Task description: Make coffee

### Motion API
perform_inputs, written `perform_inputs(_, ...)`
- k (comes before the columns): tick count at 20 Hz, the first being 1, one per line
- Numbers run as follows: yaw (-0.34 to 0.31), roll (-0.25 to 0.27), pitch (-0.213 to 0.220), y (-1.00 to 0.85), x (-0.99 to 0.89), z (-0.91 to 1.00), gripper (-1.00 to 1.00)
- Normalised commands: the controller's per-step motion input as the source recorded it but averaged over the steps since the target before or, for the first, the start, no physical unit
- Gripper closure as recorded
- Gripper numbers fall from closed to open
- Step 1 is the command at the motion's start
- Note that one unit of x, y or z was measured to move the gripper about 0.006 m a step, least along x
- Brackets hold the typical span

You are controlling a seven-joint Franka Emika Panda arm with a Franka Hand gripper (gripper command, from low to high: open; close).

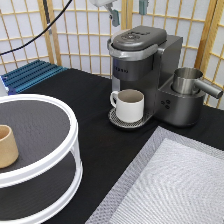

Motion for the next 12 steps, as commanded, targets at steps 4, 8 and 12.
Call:
perform_inputs(4,0.083,-0.133,0.017,-0.08,0.08,-0.1,-1.0)
perform_inputs(8,0.093,-0.12,0.003,-0.23,0.09,-0.1,-1.0)
perform_inputs(12,0.142,-0.078,0.004,-0.24,-0.01,-0.15,-1.0)
